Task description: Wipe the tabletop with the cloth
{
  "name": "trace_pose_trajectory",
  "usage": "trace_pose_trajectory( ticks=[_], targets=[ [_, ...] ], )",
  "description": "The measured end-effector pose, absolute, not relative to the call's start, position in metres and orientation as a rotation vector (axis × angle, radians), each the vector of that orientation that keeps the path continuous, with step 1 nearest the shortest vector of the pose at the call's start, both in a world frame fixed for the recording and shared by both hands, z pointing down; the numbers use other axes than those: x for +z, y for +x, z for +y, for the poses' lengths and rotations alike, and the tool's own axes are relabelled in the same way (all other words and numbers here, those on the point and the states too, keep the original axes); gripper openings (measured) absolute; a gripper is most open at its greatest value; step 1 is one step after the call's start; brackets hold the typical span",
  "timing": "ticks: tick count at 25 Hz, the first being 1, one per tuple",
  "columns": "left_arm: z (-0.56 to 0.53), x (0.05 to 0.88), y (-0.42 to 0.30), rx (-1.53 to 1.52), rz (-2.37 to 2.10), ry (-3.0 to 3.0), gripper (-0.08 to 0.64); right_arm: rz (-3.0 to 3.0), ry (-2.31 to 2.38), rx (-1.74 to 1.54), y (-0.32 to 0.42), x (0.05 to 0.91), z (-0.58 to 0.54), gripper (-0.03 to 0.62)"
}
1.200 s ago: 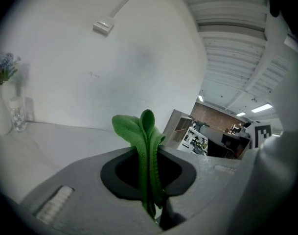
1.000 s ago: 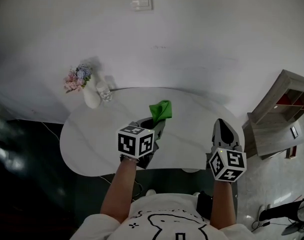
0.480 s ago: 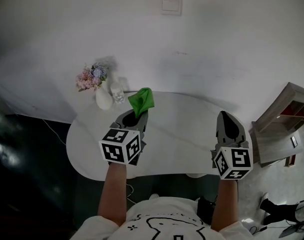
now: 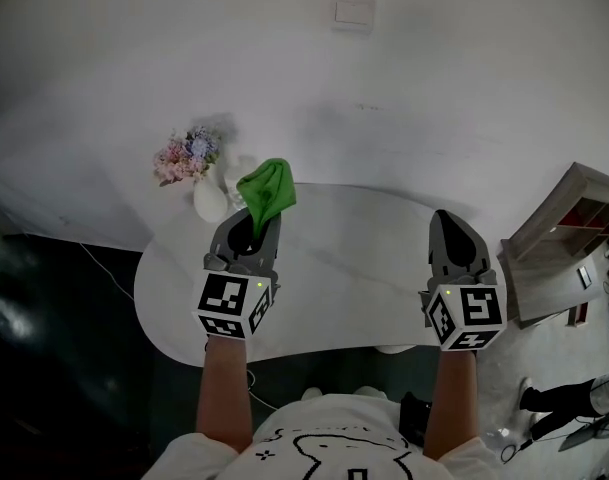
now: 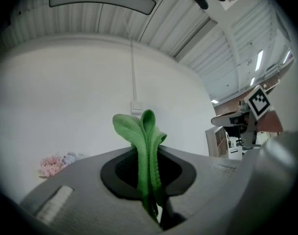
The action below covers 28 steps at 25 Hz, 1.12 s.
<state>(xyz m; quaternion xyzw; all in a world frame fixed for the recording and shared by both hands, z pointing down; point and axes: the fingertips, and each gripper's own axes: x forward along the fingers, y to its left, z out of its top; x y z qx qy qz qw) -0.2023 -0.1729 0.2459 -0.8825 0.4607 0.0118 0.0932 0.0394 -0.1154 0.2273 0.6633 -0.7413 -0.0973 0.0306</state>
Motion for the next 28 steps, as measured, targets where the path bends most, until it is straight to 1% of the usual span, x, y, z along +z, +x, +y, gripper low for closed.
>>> trace_pose_trajectory(
  ticks=[10, 23, 28],
  targets=[
    [-0.166, 0.228, -0.206, 0.061, 1.42, -2.49, 0.05, -2.336, 1.915, -0.425, 0.029, 0.216, -0.117, -0.005],
    [-0.151, 0.188, -0.204, 0.14, 1.461, -2.435, 0.051, -2.406, 1.947, -0.435, 0.055, 0.183, -0.119, -0.005],
    [-0.15, 0.191, -0.204, 0.11, 1.468, -2.435, 0.05, -2.43, 1.887, -0.442, 0.047, 0.191, -0.119, -0.005]
  ],
)
